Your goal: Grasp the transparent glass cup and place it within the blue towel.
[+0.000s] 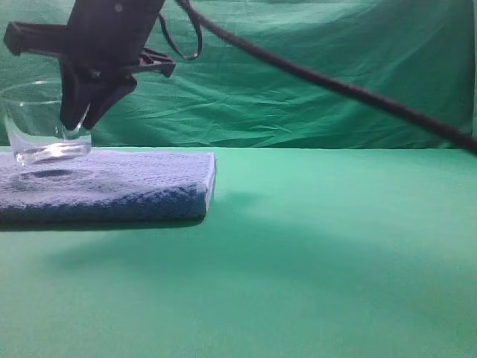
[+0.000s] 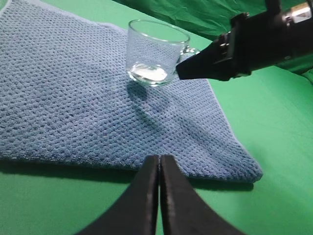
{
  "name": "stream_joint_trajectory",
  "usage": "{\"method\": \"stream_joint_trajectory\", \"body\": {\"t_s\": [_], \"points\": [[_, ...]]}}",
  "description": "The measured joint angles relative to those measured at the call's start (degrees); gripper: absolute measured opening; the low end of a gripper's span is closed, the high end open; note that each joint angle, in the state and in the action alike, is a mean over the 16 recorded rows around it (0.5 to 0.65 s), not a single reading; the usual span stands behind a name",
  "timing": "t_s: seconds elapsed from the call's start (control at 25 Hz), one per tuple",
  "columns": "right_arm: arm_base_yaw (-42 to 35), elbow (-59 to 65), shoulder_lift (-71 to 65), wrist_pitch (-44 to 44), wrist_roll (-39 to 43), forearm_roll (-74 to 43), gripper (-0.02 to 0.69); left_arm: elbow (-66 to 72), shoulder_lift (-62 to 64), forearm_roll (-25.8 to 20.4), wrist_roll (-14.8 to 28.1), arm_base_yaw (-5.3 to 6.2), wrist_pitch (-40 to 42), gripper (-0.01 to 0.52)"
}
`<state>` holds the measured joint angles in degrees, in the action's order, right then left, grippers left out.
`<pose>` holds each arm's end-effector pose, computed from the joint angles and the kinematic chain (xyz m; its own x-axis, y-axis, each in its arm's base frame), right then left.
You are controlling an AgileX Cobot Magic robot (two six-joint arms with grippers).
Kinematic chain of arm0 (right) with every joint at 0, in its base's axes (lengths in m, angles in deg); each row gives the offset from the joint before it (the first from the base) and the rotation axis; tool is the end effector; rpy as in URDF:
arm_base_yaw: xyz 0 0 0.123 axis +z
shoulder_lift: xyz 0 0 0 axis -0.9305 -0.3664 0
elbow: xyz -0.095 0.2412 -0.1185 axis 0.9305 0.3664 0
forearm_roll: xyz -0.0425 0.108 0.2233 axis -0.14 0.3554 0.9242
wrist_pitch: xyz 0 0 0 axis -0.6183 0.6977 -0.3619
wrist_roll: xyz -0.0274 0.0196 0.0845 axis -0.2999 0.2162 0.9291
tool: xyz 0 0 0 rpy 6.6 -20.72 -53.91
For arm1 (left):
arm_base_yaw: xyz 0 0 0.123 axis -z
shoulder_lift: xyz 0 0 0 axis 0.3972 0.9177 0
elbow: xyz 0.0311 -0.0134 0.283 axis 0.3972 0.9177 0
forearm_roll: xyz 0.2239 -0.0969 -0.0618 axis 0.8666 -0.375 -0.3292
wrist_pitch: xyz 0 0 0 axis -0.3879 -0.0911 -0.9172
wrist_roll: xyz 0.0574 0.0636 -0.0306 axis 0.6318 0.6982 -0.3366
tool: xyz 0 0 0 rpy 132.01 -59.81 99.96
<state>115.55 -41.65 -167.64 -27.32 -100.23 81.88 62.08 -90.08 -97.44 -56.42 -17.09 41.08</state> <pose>0.3545 0.3962 0.1851 -0.4397 -0.6547 -0.6149 -0.8367 0.5475 0.0154 0.0462 -0.0194 0.1927 -0.3396 -0.3374 -0.8780 0.1405 0.9048 -0.4020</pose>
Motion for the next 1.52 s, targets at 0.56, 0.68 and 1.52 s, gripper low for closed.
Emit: {"method": "stream_joint_trajectory", "body": {"t_s": [0.56,0.68,1.52], "points": [[-3.2,-0.4,9.9,-14.6,5.4,-1.0,0.272,0.0,0.0,0.0,0.0,0.0,0.0,0.0],[-4.7,-0.4,14.1,-18.9,6.6,-1.7,0.17,0.0,0.0,0.0,0.0,0.0,0.0,0.0],[-8.3,45.1,58.1,-7.4,13.9,-7.7,0.0,0.0,0.0,0.0,0.0,0.0,0.0,0.0]]}}
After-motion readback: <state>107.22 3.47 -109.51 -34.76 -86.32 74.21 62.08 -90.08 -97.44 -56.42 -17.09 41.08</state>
